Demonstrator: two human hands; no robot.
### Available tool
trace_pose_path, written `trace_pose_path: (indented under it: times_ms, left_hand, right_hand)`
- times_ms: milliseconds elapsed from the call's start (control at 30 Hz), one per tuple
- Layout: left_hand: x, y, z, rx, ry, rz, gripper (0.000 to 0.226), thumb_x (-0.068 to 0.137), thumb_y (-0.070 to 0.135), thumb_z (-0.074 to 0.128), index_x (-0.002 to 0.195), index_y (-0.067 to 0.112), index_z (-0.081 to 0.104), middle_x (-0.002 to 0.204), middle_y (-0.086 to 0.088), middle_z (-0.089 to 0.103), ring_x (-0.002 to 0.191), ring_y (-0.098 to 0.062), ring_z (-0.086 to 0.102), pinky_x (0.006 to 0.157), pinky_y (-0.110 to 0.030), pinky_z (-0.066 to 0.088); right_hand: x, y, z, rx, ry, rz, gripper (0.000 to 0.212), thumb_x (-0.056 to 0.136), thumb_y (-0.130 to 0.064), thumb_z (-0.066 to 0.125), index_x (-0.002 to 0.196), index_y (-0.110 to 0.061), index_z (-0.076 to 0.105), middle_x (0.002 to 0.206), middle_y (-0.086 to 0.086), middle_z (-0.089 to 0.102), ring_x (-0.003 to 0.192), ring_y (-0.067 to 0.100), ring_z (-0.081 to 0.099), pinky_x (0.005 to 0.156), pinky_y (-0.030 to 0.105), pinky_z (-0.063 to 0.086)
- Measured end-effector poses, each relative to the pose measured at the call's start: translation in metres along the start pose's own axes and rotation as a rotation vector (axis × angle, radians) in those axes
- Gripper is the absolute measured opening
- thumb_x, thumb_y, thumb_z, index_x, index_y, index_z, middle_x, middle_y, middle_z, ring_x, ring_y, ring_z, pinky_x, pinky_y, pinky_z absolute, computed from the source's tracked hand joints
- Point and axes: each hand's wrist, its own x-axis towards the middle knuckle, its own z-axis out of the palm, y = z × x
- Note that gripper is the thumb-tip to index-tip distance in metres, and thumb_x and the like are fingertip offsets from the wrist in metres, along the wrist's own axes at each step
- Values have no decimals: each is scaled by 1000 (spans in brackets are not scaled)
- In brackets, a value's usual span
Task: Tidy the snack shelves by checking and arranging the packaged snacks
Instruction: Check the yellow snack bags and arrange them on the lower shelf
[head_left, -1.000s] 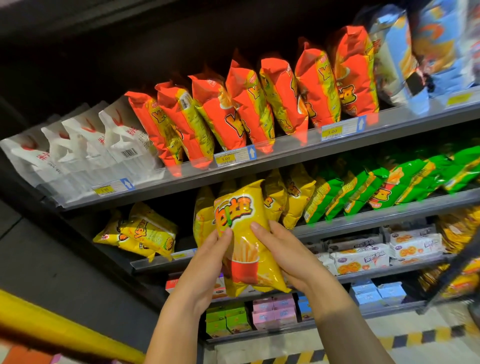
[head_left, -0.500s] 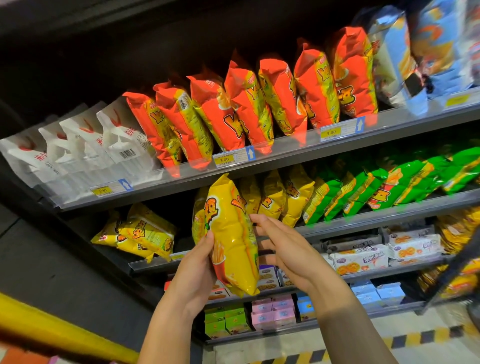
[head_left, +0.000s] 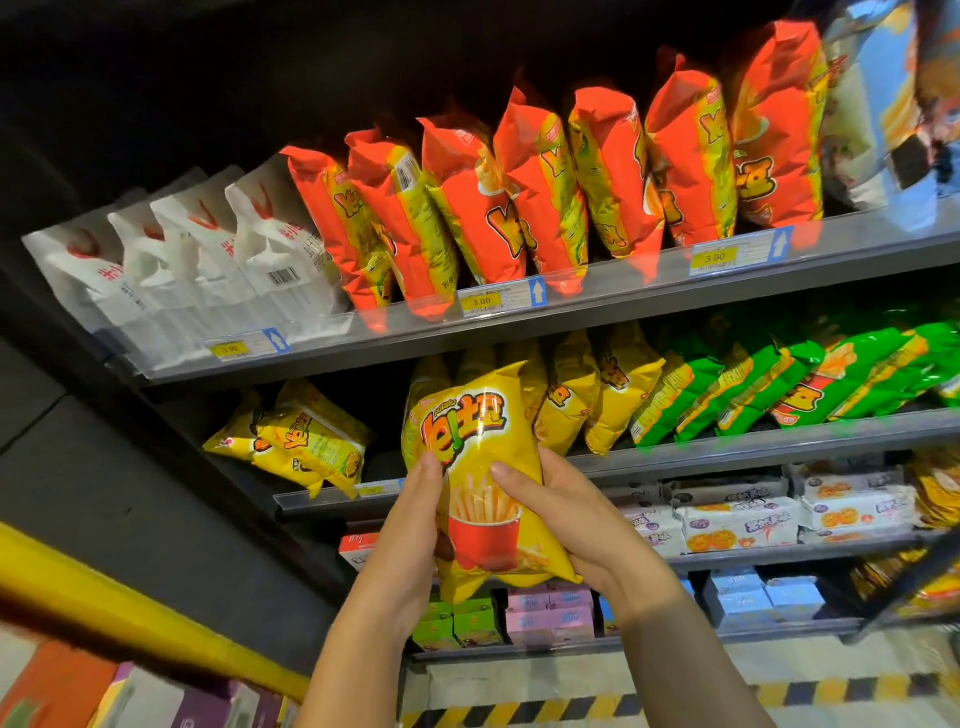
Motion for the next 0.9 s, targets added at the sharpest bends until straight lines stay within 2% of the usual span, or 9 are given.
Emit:
trace_pose_path:
  times_ms: [167, 333, 467, 567, 633, 700, 767, 833, 900]
  left_hand:
    - [-1, -3, -23, -121, -14, -40, 46, 103, 48, 51, 141, 24, 64, 131, -8, 75, 119, -27, 73, 93, -45, 60]
    - [8, -13, -52, -160, 88, -70, 45, 100, 44, 58, 137, 20, 68, 130, -13, 74, 121, -33, 71, 109, -57, 51]
    - [24, -13, -78, -182, 195, -33, 40, 99, 39, 64, 135, 22, 68, 126, -12, 76, 116, -34, 73, 107, -60, 53]
    - [37, -9, -100, -176, 292, 56, 35, 99, 27, 68, 133, 21, 66, 123, -11, 77, 111, -33, 75, 100, -58, 57]
    - [48, -9, -114, -179, 370, 112, 39, 95, 21, 74, 133, 20, 64, 122, -7, 78, 110, -30, 76, 94, -54, 60]
    - [60, -10, -127, -169, 461, 170, 43, 92, 16, 78, 131, 20, 62, 119, -2, 79, 107, -22, 77, 84, -42, 62]
    - [72, -11, -138, -157, 519, 212, 47, 89, 14, 82, 131, 22, 61, 118, 1, 78, 107, -18, 77, 81, -35, 60]
    - [87, -11, -145, -124, 567, 235, 51, 87, 18, 85, 131, 26, 60, 117, 4, 78, 105, -16, 77, 81, -37, 62]
    - [104, -12, -151, -70, 638, 242, 60, 83, 25, 90, 133, 29, 57, 117, 5, 77, 105, -17, 76, 89, -46, 63]
  right_hand:
    - [12, 12, 10, 108, -75, 105, 50, 89, -32, 72, 137, -17, 65, 127, 9, 76, 120, 28, 72, 110, 50, 52]
    - [34, 29, 28, 69, -127, 125, 53, 92, -36, 75, 141, -19, 62, 131, 8, 74, 124, 29, 69, 113, 53, 49]
    - [60, 41, 45, -59, -117, 84, 71, 84, -58, 80, 143, -24, 60, 136, 2, 71, 127, 22, 67, 112, 48, 50]
    - [81, 44, 54, -155, -24, 35, 105, 68, -76, 82, 153, -26, 48, 144, -2, 64, 130, 13, 63, 114, 43, 49]
    - [95, 43, 62, -220, 57, -37, 101, 77, -69, 79, 157, -24, 39, 148, -5, 57, 131, 13, 60, 111, 38, 50]
    - [111, 44, 69, -288, 178, -110, 90, 87, -57, 76, 159, -24, 33, 150, -7, 50, 136, 15, 53, 111, 38, 49]
    - [128, 49, 75, -398, 308, -153, 97, 85, -64, 75, 161, -27, 28, 155, -7, 45, 142, 16, 47, 116, 45, 45]
    - [144, 55, 82, -488, 411, -174, 109, 77, -77, 71, 163, -29, 23, 164, -4, 37, 149, 18, 39, 119, 50, 41]
    - [159, 62, 89, -540, 506, -191, 110, 79, -75, 70, 164, -26, 21, 168, -1, 31, 154, 21, 32, 122, 51, 37]
